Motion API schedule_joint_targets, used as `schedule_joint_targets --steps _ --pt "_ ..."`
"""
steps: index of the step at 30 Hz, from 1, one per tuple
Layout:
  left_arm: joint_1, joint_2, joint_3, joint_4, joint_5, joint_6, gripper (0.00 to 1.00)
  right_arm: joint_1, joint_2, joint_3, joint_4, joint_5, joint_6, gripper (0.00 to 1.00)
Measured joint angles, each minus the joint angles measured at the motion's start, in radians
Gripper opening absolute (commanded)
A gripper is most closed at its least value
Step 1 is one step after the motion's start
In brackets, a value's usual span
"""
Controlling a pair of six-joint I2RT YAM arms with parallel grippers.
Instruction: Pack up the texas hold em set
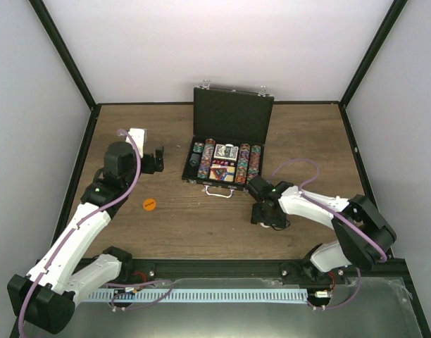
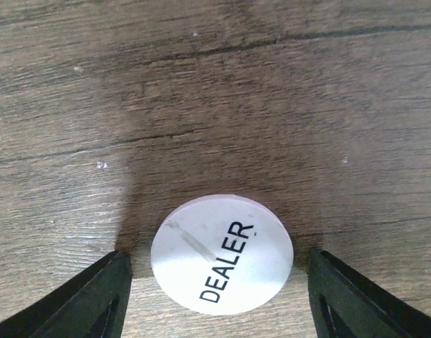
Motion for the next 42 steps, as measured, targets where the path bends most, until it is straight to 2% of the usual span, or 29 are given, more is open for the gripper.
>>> schedule_joint_targets --steps 14,25,34,42 --pt "0.000 -0.001 0.000 0.000 0.000 0.000 1.00 0.000 -0.006 -0.004 0.010 0.016 -0.002 0.50" --pt "0.000 -0.003 0.000 0.000 -0.002 0.000 1.00 0.000 -0.033 0.016 -0.026 0.035 -0.042 0.48" --pt "0.000 -0.025 0.000 0.000 -0.016 0.000 1.00 0.000 -0.076 0.215 -0.001 0.081 -0.130 0.50" --pt "0.000 -0.026 0.000 0.000 -0.031 0.000 1.00 0.000 0.140 0.394 0.109 0.111 -0.222 0.50"
